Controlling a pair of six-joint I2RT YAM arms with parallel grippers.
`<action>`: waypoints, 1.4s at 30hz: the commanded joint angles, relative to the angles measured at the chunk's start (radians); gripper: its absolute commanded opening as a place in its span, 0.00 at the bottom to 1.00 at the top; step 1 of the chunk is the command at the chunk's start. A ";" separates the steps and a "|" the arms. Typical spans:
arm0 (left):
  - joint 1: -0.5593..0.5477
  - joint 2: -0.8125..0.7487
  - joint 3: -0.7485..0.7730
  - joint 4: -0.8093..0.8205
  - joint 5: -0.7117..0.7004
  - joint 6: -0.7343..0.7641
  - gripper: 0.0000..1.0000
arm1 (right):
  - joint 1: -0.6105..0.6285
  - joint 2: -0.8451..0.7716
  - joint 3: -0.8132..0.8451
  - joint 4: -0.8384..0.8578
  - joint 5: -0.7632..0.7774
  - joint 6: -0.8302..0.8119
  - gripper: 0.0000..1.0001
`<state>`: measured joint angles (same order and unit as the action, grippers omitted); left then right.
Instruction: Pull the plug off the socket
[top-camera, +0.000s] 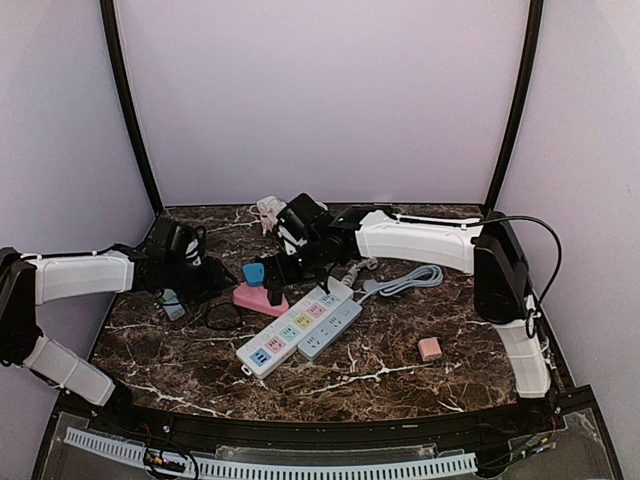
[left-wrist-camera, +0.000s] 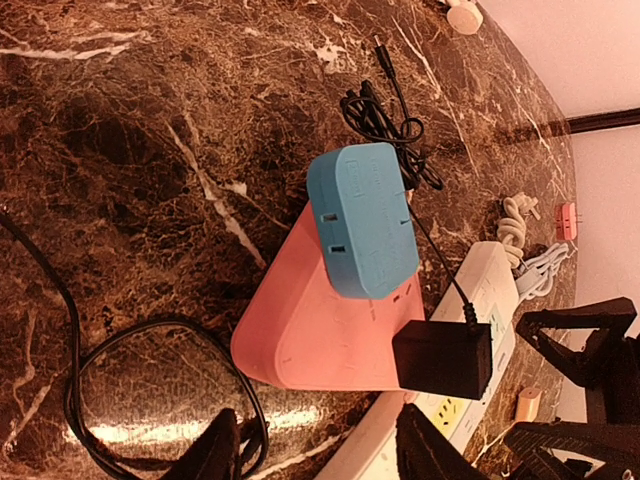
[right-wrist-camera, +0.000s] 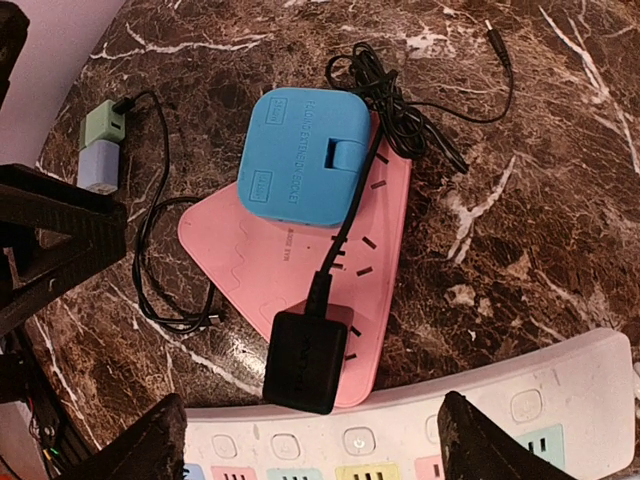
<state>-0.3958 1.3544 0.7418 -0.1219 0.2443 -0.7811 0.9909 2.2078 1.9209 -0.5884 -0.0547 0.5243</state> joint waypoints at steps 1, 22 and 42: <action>0.000 0.074 0.059 -0.027 0.006 0.067 0.52 | 0.016 0.077 0.107 -0.075 0.044 -0.012 0.79; 0.000 0.313 0.159 -0.001 0.087 0.123 0.58 | 0.024 0.205 0.231 -0.116 0.064 -0.045 0.38; -0.093 0.386 0.243 -0.158 -0.022 0.172 0.57 | 0.033 0.118 0.122 -0.068 0.096 -0.048 0.13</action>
<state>-0.4351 1.7096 0.9543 -0.1631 0.2901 -0.6579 1.0077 2.3680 2.0899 -0.6678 0.0319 0.4839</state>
